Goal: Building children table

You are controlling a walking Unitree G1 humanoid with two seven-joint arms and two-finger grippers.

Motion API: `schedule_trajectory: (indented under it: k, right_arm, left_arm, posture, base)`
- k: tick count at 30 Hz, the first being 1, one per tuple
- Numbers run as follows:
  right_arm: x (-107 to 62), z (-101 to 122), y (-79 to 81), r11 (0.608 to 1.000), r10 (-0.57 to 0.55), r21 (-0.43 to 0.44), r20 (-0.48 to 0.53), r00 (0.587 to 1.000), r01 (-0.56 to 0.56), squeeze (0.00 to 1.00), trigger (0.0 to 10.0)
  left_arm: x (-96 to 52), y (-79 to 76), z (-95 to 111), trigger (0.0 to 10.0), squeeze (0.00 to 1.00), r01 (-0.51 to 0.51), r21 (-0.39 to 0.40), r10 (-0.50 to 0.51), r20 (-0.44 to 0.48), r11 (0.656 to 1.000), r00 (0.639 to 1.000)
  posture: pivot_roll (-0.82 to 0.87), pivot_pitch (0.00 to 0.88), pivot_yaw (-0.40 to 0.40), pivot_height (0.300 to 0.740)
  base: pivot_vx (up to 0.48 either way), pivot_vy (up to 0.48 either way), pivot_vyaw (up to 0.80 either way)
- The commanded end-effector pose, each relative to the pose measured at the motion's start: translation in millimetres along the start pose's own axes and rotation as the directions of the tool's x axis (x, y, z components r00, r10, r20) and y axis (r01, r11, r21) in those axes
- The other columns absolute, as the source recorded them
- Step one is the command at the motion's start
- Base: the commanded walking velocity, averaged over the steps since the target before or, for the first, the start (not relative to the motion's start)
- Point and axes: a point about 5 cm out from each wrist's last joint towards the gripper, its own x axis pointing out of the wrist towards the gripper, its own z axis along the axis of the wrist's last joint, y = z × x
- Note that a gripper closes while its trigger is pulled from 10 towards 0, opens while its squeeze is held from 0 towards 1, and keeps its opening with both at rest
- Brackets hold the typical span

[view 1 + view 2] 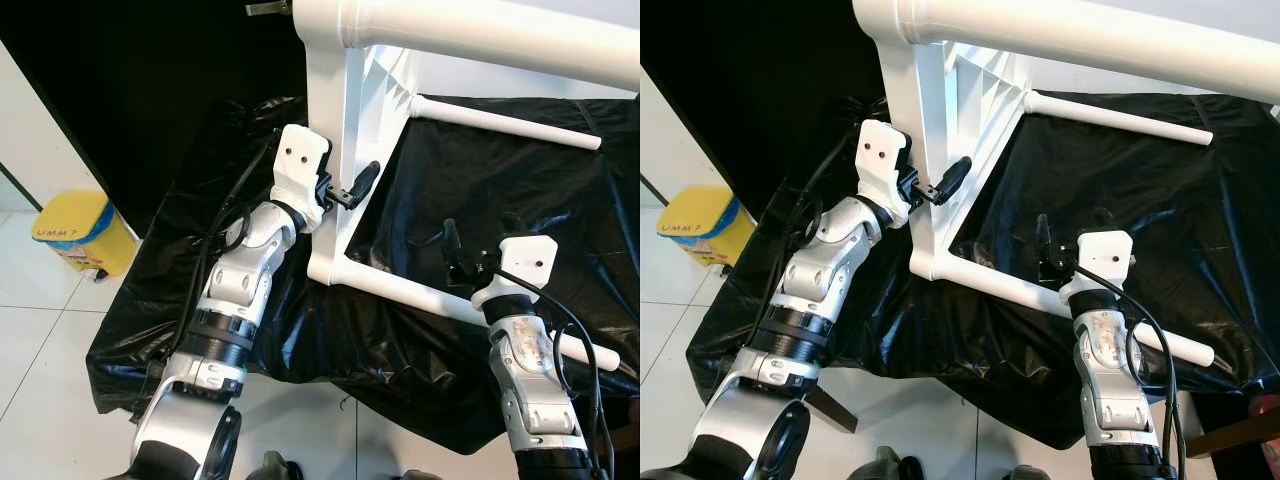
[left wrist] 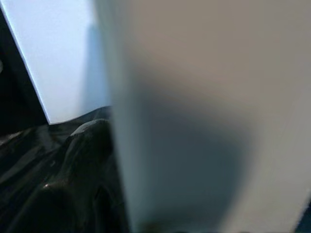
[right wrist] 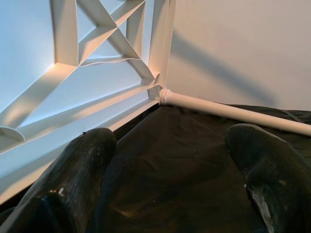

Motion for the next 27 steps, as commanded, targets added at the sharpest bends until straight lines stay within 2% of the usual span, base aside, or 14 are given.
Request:
schedule_trajectory:
  k: [1,12,13,14,15,27]
  right_arm:
    - [0.9,0,-1.1,1.0,-0.015,0.0,0.0,1.0,0.015,0.0,10.0]
    - [0.4,0,-3.8,1.0,-0.029,-0.007,-0.001,1.0,0.029,0.0,10.0]
    - [0.5,0,-3.9,0.999,-0.031,-0.008,-0.001,1.0,0.031,0.0,10.0]
    - [0.5,0,-3.9,0.999,-0.031,-0.008,-0.001,1.0,0.031,0.0,10.0]
    - [0.7,1,-3.6,0.999,-0.032,-0.008,0.0,0.999,0.032,0.0,10.0]
    - [-0.3,0,-6.7,0.999,-0.046,-0.014,0.0,0.999,0.046,0.0,10.0]
  left_arm:
    - [3.9,9.6,2,10.0,0.0,-0.175,0.014,0.174,0.009,0.985,0.985]
    - [2.9,22.7,0,10.0,0.0,-0.249,0.001,0.249,0.016,0.969,0.968]
    - [1.6,26.1,-1,2.3,0.0,-0.265,0.004,0.265,0.022,0.964,0.964]
    - [1.6,26.1,-1,2.3,0.0,-0.265,0.004,0.265,0.022,0.964,0.964]
    - [1.0,28.9,-2,0.0,0.0,-0.277,-0.001,0.276,0.022,0.961,0.961]
    - [0.9,32.8,-1,0.0,0.0,-0.281,0.003,0.281,0.031,0.96,0.959]
  posture:
    - [-0.17,0.074,0.069,0.74]
    - [-0.17,0.079,0.069,0.74]
    - [-0.17,0.076,0.071,0.74]
    - [-0.17,0.076,0.071,0.74]
    - [-0.17,0.074,0.076,0.74]
    - [-0.15,0.085,0.068,0.74]
  base:
    - [0.0,0.0,0.0]
    - [0.0,0.0,0.0]
    - [0.0,0.0,0.0]
    - [0.0,0.0,0.0]
    - [0.0,0.0,0.0]
    - [0.0,0.0,0.0]
